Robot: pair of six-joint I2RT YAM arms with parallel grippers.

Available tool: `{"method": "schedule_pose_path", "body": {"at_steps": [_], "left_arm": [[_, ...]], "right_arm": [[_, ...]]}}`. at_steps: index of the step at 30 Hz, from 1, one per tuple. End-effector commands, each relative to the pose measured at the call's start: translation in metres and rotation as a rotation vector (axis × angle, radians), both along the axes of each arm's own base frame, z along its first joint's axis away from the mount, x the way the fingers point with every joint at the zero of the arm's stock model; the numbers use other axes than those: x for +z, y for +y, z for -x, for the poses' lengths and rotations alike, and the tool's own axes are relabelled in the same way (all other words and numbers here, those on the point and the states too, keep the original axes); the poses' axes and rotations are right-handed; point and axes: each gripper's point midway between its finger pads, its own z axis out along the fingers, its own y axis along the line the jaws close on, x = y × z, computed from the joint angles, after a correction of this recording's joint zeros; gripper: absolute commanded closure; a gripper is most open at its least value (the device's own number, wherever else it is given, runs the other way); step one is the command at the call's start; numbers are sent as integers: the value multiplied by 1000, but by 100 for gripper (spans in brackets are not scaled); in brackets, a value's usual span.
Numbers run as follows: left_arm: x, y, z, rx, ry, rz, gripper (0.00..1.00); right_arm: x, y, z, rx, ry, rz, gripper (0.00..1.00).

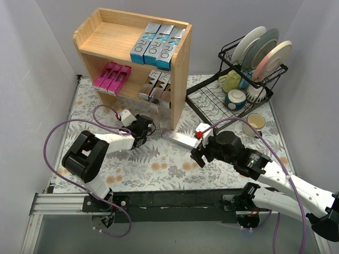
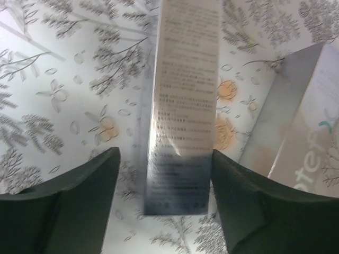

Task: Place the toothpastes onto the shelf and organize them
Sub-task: Pick up the toothpaste from the center of the board.

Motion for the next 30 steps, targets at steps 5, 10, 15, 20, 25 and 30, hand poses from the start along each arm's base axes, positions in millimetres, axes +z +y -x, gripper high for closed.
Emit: {"method": "schedule_pose_path", "body": {"at_steps": [5, 10, 15, 20, 25, 30], "left_arm": [[27, 20, 37, 27, -31, 58, 57], [53, 13, 57, -75, -48, 131, 62], [94, -4, 82, -243, -113, 245, 63], [122, -38, 120, -481, -149, 442, 63], [148, -55, 149, -602, -211, 621, 63], [164, -66, 164, -648, -245, 768, 62]], "right_arm": [[13, 8, -3, 1, -17, -65, 12], [13, 17, 1, 28, 4, -100, 13], [16, 34, 6, 83, 30, -165, 13], [22, 54, 7, 116, 63, -251, 13], [38, 79, 4, 138, 106, -384, 13], [49, 90, -8, 84, 154, -514, 12]]}}
